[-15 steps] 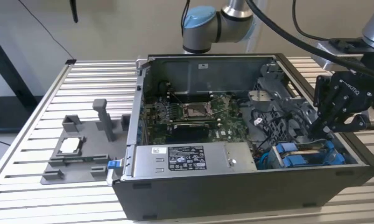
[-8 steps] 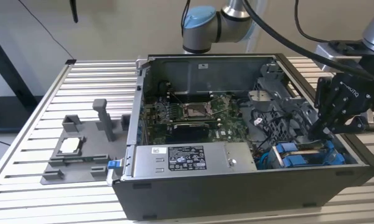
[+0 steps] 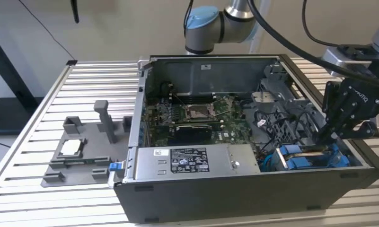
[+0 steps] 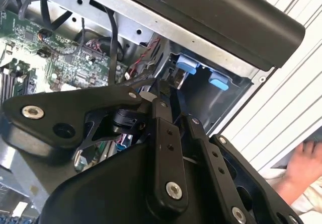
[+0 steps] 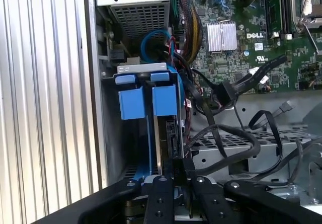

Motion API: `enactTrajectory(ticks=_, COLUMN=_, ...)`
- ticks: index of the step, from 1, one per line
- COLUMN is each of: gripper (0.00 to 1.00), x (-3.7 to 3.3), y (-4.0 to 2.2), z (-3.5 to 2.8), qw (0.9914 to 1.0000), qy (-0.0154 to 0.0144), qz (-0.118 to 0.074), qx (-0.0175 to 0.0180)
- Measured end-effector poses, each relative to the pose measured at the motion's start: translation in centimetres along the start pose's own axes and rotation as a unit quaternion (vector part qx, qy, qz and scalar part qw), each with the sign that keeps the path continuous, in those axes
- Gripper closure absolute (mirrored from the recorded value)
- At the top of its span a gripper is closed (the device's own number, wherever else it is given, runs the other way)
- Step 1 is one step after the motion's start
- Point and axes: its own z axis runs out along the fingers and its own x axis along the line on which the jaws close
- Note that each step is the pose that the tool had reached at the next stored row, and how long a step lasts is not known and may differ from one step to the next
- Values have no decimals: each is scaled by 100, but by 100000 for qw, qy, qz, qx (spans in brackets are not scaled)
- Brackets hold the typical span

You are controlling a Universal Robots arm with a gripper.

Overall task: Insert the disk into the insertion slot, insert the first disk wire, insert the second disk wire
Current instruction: 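Insert the first disk wire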

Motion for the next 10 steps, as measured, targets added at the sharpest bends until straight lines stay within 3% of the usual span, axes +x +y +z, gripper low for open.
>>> enactTrajectory(ticks=10, gripper=81, x=-7, y=-5, z=75, qw=100000, qy=21, qz=68, qx=6)
